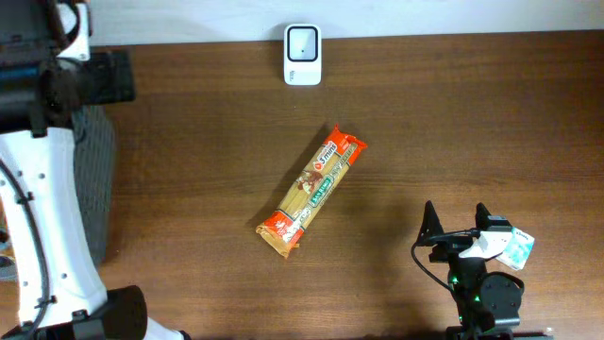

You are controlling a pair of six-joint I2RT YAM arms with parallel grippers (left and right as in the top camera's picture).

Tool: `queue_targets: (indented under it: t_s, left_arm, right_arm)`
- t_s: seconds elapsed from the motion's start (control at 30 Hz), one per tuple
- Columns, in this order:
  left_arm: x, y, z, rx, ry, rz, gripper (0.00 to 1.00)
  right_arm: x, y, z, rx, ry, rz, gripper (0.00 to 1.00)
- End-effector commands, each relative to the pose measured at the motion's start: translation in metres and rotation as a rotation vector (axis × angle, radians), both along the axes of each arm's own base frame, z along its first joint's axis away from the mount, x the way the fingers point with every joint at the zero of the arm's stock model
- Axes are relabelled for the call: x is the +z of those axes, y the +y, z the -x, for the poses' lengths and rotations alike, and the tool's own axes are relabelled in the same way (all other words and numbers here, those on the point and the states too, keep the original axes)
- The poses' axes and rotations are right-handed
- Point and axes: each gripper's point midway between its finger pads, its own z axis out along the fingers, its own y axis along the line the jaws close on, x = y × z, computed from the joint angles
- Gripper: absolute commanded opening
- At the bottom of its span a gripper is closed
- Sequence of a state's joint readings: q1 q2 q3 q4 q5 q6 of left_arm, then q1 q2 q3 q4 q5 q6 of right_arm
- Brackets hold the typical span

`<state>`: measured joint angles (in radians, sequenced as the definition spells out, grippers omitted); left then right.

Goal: Scan the item barcode
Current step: 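Reach into the basket and grasp the yellow snack bag with the left gripper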

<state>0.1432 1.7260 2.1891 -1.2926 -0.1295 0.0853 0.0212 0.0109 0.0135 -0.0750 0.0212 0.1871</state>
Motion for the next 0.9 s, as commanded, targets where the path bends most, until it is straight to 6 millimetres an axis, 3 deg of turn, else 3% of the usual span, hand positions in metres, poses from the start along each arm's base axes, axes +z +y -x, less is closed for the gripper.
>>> queue_targets:
  t_s: [0.0,0.17,0.3,0.57,0.7,0.87]
  left_arm:
    - [-0.01,0.038,0.024,0.14,0.062,0.016,0.99]
    - [-0.024,0.065,0.06,0.275,0.179,0.005,0.99]
    - [-0.032,0.069,0.061,0.284,0.202,0.027,0.99]
    - [-0.074,0.076,0.059,0.299,0.301,0.031,0.99]
    - [-0.074,0.079,0.056,0.303,0.289,0.027,0.99]
    - [-0.072,0.118,0.069,0.419,0.251,0.061,0.99]
  right_arm:
    - [-0.003,0.0,0.0,-0.003,0.004,0.0,0.99]
    - [-0.003,0.0,0.0,-0.003,0.004,0.0,0.99]
    - [-0.003,0.0,0.0,-0.003,0.004,0.0,0.99]
    - [-0.003,0.0,0.0,-0.003,0.004,0.0,0.99]
    - [-0.003,0.0,0.0,-0.003,0.004,0.0,0.99]
    - [-0.003,0.0,0.0,-0.003,0.004,0.0,0.99]
